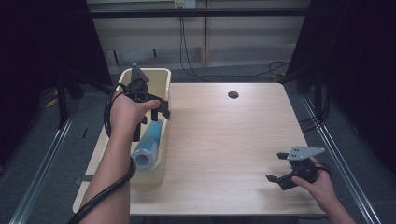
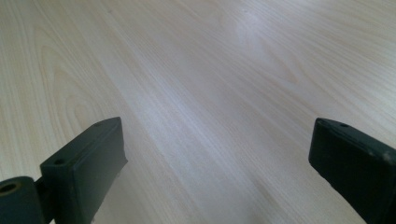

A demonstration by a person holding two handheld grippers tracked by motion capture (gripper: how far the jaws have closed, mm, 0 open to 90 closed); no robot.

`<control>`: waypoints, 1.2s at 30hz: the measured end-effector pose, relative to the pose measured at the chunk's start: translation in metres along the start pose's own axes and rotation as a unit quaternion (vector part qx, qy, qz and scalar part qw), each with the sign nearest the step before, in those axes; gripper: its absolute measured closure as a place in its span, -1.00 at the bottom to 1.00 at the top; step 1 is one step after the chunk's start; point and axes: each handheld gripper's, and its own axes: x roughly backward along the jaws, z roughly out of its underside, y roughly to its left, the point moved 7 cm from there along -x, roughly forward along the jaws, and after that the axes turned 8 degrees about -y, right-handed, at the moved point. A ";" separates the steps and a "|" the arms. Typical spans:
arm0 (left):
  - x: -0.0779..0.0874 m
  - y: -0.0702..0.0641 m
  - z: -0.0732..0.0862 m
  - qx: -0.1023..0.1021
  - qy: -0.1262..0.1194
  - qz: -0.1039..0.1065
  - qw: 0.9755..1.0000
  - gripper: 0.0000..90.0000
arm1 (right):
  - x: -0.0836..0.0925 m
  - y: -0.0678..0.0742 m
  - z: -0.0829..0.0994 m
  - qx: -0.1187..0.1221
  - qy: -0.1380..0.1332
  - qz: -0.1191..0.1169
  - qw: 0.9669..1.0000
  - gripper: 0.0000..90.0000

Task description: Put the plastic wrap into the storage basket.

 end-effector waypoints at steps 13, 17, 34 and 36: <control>-0.012 -0.018 0.004 -0.055 -0.024 0.047 0.997 -0.89 | 0.000 0.000 0.000 0.000 0.000 -0.001 1.000 -0.92; -0.018 -0.027 0.010 -0.084 -0.016 0.064 0.994 -0.87 | 0.001 -0.001 0.000 0.000 -0.001 0.001 1.000 -0.92; -0.036 -0.056 0.018 -0.129 -0.022 0.096 0.987 -0.87 | 0.000 0.000 0.002 0.001 0.002 0.002 1.000 -0.92; -0.037 -0.060 0.019 -0.130 -0.022 0.102 0.986 -0.88 | 0.000 0.000 0.002 0.000 0.002 0.002 1.000 -0.92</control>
